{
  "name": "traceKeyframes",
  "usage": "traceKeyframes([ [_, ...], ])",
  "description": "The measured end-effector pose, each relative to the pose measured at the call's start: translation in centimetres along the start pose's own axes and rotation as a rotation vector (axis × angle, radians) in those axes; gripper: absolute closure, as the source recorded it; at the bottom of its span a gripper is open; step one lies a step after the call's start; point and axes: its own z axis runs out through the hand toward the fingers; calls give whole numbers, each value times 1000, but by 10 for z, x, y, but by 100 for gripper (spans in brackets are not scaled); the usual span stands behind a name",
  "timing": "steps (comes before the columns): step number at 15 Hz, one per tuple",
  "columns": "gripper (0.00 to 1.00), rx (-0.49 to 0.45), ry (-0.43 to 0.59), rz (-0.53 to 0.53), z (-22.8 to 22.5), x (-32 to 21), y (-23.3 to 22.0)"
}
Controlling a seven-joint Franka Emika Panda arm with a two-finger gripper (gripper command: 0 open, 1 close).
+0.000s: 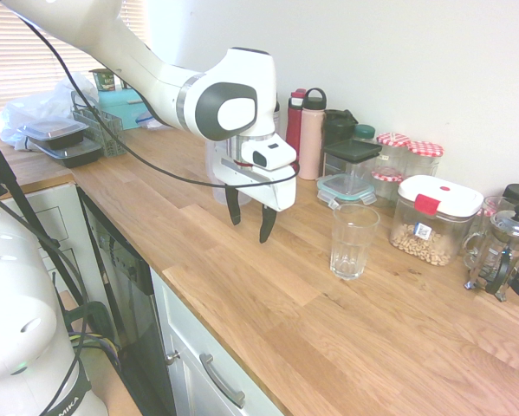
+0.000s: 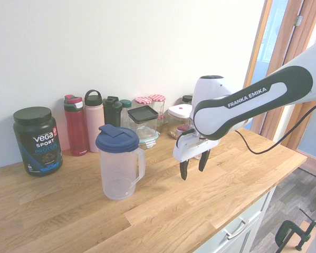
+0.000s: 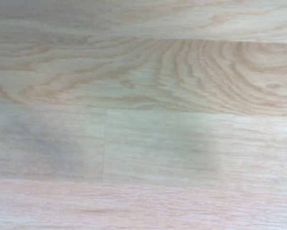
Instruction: Pour me some water
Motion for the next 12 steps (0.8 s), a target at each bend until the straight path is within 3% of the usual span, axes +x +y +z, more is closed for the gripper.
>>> traceKeyframes([
  [3,0,14,-1,0,-3,-1,-5],
  [9,0,250,93,-240,-96,-110,-37],
  [12,0,370,141,-345,-107,-139,-57],
])
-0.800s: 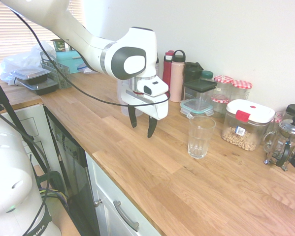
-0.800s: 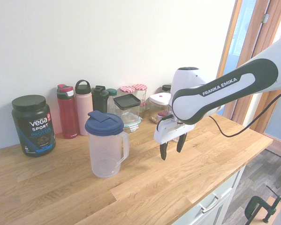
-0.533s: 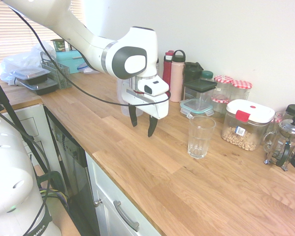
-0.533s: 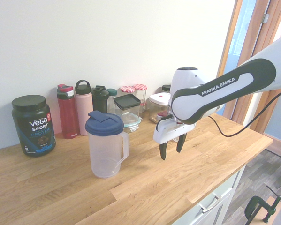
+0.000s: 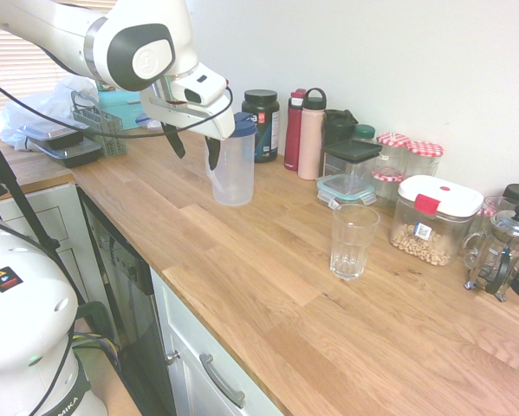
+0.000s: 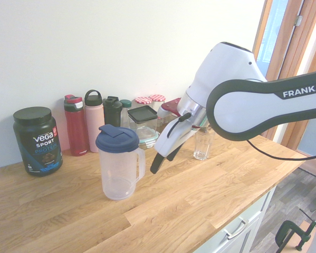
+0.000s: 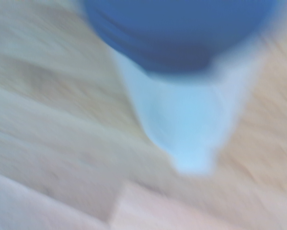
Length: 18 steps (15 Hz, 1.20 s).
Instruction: Pour me some water
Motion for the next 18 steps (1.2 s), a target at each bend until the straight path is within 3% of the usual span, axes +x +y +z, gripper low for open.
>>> traceKeyframes([
  [4,0,17,35,-45,32,10,-29],
  [5,100,13,40,-46,38,19,-35],
  [18,100,-4,39,-43,49,36,-40],
])
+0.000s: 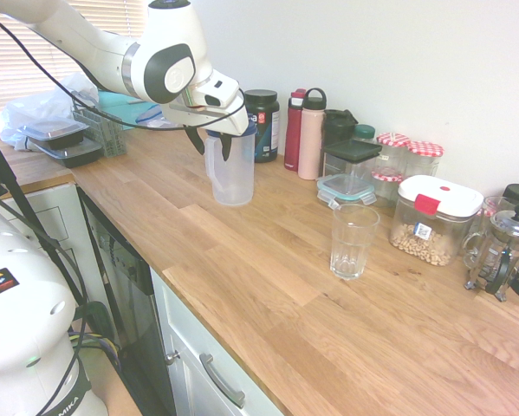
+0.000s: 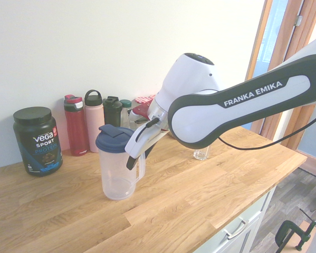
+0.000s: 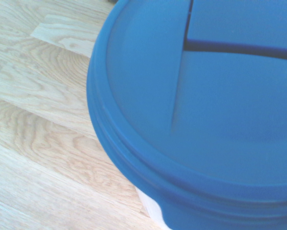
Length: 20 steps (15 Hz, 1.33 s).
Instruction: Pour me some water
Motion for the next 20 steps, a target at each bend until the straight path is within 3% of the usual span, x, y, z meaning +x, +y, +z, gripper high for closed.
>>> traceKeyframes([
  [15,100,2,-7,-3,-2,-1,-1],
  [20,100,20,15,13,-84,-3,34],
])
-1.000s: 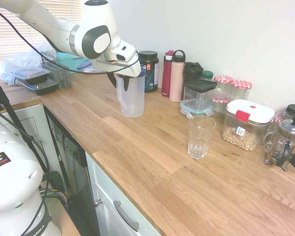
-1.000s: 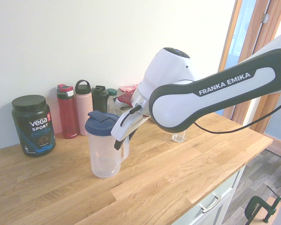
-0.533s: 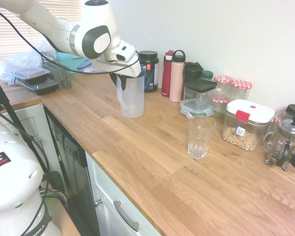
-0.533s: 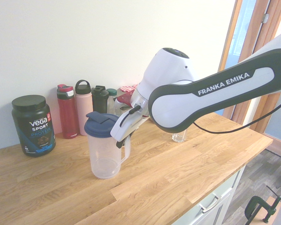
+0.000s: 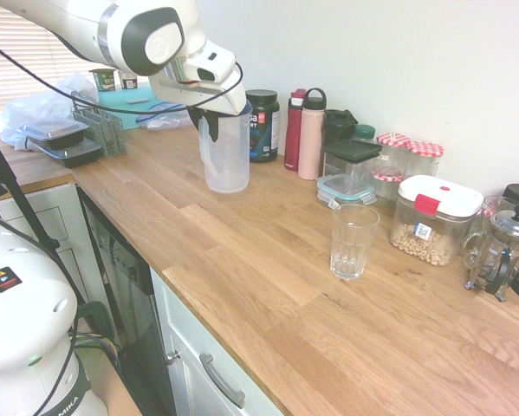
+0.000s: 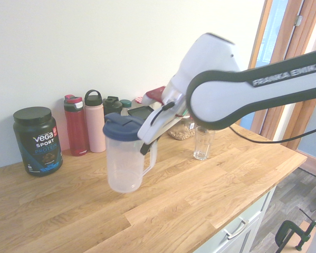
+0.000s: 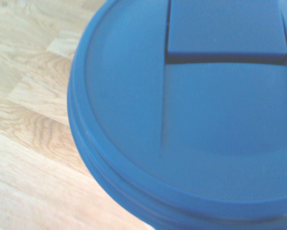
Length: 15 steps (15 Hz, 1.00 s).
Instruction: Pour me some water
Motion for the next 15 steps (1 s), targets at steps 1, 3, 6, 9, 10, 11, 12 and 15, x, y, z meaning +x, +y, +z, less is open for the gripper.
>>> traceKeyframes([
  [1,100,-16,-1,-1,-14,-3,17],
  [3,100,-59,-2,13,-34,-9,56],
  [6,100,-114,-19,65,-63,-23,111],
  [9,100,-133,3,97,-102,-32,152],
  [10,100,-135,10,116,-110,-32,164],
  [11,100,-138,14,140,-115,-28,180],
  [12,100,-145,20,168,-119,-22,197],
  [15,100,-163,17,252,-123,-5,260],
])
